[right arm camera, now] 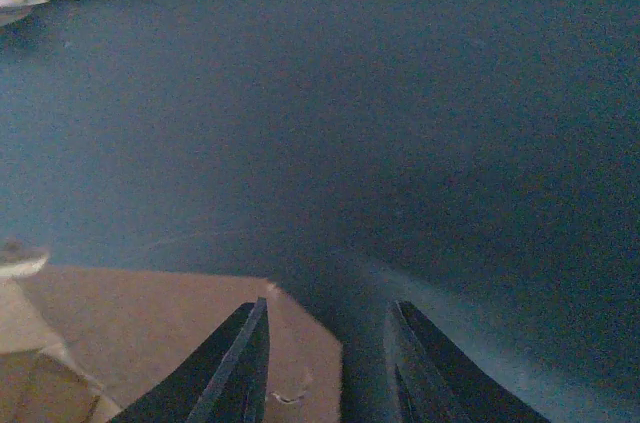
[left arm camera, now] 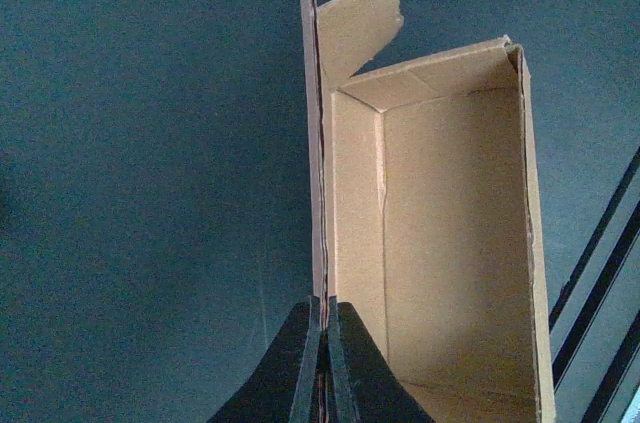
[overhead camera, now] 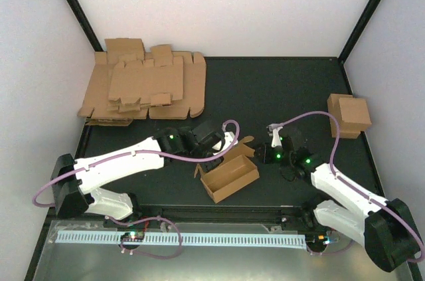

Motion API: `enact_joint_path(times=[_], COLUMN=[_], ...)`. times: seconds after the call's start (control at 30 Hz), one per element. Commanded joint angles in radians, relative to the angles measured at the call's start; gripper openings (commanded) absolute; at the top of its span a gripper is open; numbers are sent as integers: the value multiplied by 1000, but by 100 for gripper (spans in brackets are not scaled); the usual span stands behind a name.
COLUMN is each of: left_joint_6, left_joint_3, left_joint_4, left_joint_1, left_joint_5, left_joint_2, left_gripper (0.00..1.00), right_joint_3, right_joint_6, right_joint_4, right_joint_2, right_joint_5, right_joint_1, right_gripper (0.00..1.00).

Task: Fold the paper box

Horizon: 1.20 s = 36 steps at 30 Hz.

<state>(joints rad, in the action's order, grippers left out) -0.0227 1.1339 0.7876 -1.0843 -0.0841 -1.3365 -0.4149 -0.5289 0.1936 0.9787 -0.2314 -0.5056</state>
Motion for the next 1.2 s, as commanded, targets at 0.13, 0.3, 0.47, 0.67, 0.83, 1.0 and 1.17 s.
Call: enact_joint_path(times=[0.13,0.3,0.47,0.67,0.83,1.0,1.17], left_joint_6=[-11,-18,-29,-16,-18,-24,-28], left_joint_3=[0,5,17,2,-3,-18,-37], left_joint_4=[-30,-23,-13,-33,-41,-48,-73], left_joint_1=[-8,-6,-5,-6,-9,-11,-11], left_joint_5=[11,-9,-7,14,32,34,38], left_joint_2=[11,-4,-24,0,4,-16,-22], left_gripper=[2,2,2,2,1,2,2], right_joint_3=[-12,-19,-28,-19,5,11,48], right_joint_6=[68,94,105,98,59,86,70], right_joint_4=[-61,-39,-33,9,19,83,132], right_joint_2=[-35,-37,-27,-27,-99,-182,-255], right_joint_5=[-266,-329,-336,-247,-146,-129,-181], right_joint_1=[6,5,6,6,6,6,6], right_gripper=[29,27,27,27,28,41,53])
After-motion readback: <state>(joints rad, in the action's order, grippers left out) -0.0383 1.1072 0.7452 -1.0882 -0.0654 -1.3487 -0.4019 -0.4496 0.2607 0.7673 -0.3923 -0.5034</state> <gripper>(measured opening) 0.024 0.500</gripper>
